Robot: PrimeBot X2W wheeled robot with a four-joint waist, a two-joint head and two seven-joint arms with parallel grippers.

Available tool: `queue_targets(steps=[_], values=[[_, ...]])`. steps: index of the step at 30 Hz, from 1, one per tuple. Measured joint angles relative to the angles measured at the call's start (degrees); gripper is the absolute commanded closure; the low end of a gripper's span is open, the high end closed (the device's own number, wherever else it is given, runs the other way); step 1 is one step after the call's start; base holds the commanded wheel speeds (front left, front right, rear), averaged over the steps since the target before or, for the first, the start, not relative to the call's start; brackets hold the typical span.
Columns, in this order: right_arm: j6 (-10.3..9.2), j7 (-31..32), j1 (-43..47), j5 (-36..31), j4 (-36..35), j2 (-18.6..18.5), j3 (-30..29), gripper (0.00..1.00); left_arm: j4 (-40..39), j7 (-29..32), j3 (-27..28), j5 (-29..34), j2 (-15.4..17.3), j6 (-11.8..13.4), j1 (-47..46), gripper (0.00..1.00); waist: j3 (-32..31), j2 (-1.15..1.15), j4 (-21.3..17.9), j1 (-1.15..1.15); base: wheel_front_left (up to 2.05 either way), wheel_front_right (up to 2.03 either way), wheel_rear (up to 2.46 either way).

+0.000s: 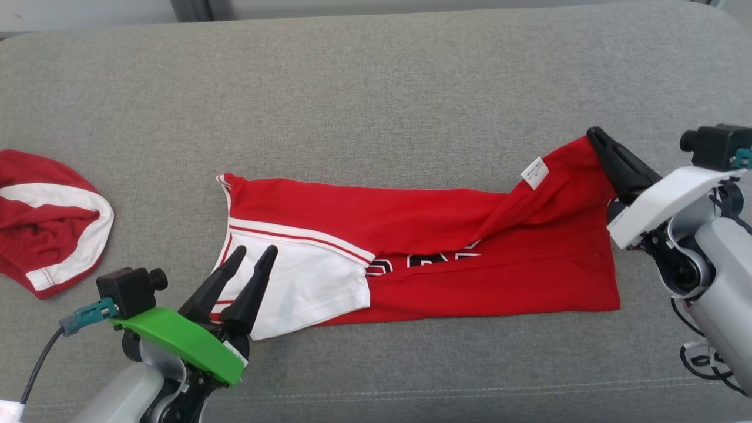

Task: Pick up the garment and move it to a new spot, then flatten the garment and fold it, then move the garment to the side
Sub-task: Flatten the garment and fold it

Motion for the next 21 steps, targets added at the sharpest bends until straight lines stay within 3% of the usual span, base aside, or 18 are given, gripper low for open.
queue_targets(steps=[10,14,21], values=[[0.00,0.3,-10.5,-3.6,0.4,-0.4,3.8,1.00,-0.1,0.0,0.4,0.3,-0.3,0.0,-0.6,0.00,2.7,0.00,2.5,0.00,0.00,0.00,0.00],[0.00,-0.2,-10.6,-3.6,2.4,-0.4,6.1,1.00,-0.1,0.0,0.4,0.3,-0.7,0.0,-0.7,0.00,2.9,0.00,2.7,0.00,0.00,0.00,0.00],[0.01,-4.2,-9.0,-3.6,7.3,-0.8,4.1,1.00,-0.1,0.0,2.9,0.3,-0.6,0.0,-0.7,0.00,2.9,0.00,1.7,0.00,0.00,0.00,0.00]])
